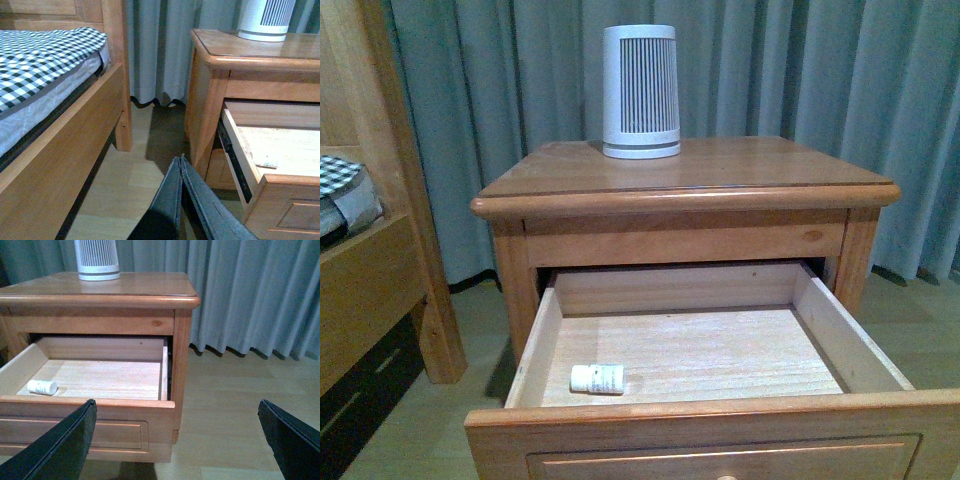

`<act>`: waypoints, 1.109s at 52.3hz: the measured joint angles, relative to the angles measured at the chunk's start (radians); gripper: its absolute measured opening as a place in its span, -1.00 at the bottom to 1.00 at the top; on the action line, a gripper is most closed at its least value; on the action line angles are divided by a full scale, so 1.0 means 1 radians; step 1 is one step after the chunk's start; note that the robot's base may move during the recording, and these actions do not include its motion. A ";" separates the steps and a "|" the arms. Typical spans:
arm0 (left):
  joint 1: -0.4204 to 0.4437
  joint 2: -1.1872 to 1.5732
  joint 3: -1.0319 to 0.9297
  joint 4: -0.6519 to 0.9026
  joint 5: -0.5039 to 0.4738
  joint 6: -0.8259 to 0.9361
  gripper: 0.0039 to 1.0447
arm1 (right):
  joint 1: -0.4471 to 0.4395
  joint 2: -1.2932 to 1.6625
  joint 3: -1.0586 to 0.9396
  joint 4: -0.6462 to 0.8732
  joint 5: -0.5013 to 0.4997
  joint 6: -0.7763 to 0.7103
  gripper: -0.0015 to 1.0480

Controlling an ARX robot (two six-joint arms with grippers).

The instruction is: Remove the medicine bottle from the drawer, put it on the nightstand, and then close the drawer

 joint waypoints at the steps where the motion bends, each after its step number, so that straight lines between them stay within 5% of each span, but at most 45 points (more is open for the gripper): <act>1: 0.000 -0.009 0.000 -0.008 0.000 0.000 -0.95 | 0.000 0.000 0.000 0.000 0.000 0.000 0.87; 10: 0.000 -0.065 0.000 -0.067 0.000 0.000 -0.95 | 0.000 0.000 0.000 0.000 0.000 0.000 0.87; 15: 0.000 -0.093 0.000 -0.095 0.000 0.000 -0.95 | -0.031 0.148 0.082 -0.119 -0.168 0.054 0.87; 26: 0.000 -0.148 0.000 -0.148 0.000 0.000 -0.95 | 0.058 0.726 0.466 0.082 -0.224 0.045 0.87; 37: 0.000 -0.154 0.000 -0.151 0.000 0.000 -0.24 | 0.195 1.194 0.821 0.095 -0.244 -0.127 0.87; 51: 0.000 -0.154 0.000 -0.151 0.000 0.000 0.65 | 0.293 1.700 1.247 -0.073 -0.240 -0.383 0.87; 56: 0.000 -0.154 0.000 -0.151 0.000 0.002 0.91 | 0.308 1.855 1.382 -0.161 -0.212 -0.466 0.87; 58: 0.000 -0.154 0.000 -0.151 0.000 0.002 0.87 | 0.318 1.930 1.453 -0.211 -0.207 -0.497 0.87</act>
